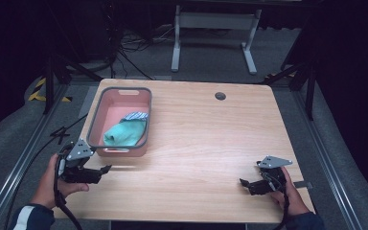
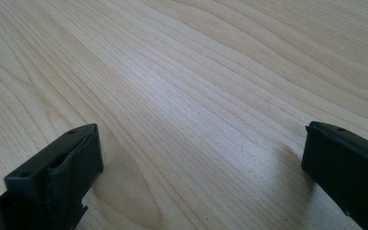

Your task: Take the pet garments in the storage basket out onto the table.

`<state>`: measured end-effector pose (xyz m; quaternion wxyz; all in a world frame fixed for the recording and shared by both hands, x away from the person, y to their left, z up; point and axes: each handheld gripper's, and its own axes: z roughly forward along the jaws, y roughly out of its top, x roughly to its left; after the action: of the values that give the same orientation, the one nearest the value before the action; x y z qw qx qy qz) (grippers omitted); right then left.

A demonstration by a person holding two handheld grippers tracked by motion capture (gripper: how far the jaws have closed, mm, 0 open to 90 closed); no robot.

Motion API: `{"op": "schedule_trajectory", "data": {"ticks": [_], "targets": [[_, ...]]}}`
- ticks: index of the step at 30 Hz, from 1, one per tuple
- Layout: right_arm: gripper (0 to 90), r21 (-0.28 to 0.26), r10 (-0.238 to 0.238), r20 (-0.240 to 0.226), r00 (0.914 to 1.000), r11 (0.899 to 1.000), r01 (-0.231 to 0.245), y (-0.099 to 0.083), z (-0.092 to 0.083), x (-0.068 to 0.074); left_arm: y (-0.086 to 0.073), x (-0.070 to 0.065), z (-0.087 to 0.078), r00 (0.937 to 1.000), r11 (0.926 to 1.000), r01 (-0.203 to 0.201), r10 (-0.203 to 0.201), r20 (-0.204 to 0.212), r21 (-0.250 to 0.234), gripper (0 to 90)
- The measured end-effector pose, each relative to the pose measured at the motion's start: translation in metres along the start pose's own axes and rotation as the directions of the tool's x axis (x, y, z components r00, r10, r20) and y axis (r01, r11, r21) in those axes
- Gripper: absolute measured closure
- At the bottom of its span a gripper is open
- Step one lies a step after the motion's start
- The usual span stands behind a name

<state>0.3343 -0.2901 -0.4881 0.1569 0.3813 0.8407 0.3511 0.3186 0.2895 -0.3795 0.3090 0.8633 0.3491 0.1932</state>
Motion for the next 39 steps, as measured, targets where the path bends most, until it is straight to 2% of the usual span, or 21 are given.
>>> {"op": "schedule_trajectory", "data": {"ticks": [1,5,7,10,13,22,28,32,38,39], "targets": [[0.5,0.0,0.0,0.0,1.0,1.0,0.0,0.0,0.0,0.0,0.0,0.0,0.0,1.0,1.0,0.0,0.0,0.0,0.0,20.8],[0.6,0.0,0.0,0.0,1.0,1.0,0.0,0.0,0.0,0.0,0.018,0.003,-0.002,0.9998,0.9999,-0.016,0.016,-0.012,-0.001,20.8],[0.5,0.0,0.0,0.0,1.0,1.0,0.0,0.0,0.0,0.0,0.027,0.005,-0.002,0.9998,0.9998,-0.018,0.018,-0.004,0.004,20.8],[0.5,0.0,0.0,0.0,1.0,1.0,0.0,0.0,0.0,0.0,0.039,0.009,0.001,0.9991,0.9989,-0.041,0.041,-0.005,0.022,20.8],[0.6,0.0,0.0,0.0,1.0,1.0,0.0,0.0,0.0,0.0,0.05,0.014,0.007,0.9992,0.9985,-0.04,0.04,0.005,0.037,20.8],[0.6,0.0,0.001,0.0,1.0,1.0,-0.001,0.0,0.0,0.0,0.067,0.028,0.02,0.9994,0.9977,-0.036,0.036,-0.003,0.058,20.7],[0.6,0.0,0.001,0.0,1.0,1.0,-0.001,0.0,0.0,0.0,0.081,0.039,0.035,0.9995,0.9937,-0.028,0.029,-0.013,0.108,20.7],[0.6,0.0,0.001,0.0,1.0,1.0,-0.001,0.0,0.0,0.0,0.09,0.045,0.053,0.9995,0.9844,-0.032,0.031,0.008,0.173,20.7],[0.6,0.0,0.001,0.0,1.0,1.0,-0.001,0.0,0.0,0.0,0.102,0.053,0.078,0.9986,0.9643,-0.052,0.048,0.02,0.26,20.7],[0.6,0.0,0.001,0.0,1.0,1.0,-0.001,0.0,0.0,0.0,0.102,0.054,0.082,0.9988,0.9614,-0.046,0.039,0.029,0.271,20.7]]}}
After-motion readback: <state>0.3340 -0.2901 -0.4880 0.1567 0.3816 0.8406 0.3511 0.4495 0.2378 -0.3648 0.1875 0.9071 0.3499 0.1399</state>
